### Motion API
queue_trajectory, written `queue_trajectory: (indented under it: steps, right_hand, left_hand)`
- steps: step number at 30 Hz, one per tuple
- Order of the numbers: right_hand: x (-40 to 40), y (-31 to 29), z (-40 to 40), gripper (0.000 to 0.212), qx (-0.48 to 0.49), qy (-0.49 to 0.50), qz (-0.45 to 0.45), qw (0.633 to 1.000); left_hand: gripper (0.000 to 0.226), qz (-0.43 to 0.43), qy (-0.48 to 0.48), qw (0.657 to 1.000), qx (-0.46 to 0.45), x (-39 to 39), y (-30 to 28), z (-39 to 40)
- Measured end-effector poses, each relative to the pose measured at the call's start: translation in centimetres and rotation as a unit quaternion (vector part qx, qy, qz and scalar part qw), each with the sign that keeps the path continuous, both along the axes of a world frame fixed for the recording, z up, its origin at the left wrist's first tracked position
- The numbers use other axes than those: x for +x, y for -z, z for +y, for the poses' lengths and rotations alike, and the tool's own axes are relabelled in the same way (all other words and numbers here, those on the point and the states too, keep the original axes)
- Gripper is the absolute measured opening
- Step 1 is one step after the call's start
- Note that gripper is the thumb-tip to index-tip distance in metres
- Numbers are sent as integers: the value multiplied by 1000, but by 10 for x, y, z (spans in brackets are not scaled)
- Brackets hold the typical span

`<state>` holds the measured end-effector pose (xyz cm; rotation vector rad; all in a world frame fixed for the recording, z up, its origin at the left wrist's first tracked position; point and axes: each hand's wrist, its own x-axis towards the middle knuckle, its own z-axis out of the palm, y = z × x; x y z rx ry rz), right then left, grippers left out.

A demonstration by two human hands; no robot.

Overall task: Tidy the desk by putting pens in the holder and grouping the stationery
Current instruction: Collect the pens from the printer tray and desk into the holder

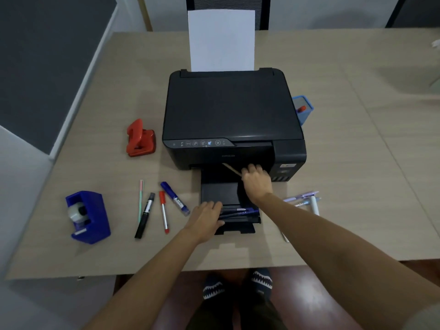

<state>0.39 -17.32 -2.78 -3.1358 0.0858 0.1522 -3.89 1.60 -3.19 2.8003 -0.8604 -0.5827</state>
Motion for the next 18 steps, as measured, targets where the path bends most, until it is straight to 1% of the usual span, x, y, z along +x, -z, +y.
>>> queue_trajectory:
  steps: [2,6,9,11,14,16,18]
  right_hand:
    - [-1,-3,1,27,13,14,14,1000]
    - [-3,-12,2,33,23,18,64,998]
    - [-11,-27,3,29,46,11,91,995]
    - [-18,-48,2,25,83,2,91,992]
    - [-25,-93,-9,16,131,-15,61,989]
    - [-26,-124,-26,8,156,-13,19,988]
    - [-24,-155,-54,11,191,17,-44,980]
  left_hand:
    - [32,-22,8,1000,19,1,1,-1]
    - [28,-37,29,998,48,-2,1,-2]
    - [27,-28,29,999,36,2,-8,-3]
    - [25,-2,21,1000,11,7,-25,-1]
    - [24,56,14,998,-26,20,-56,8]
    - [23,81,6,995,-53,34,-79,13]
    - [21,81,5,994,-80,52,-106,6]
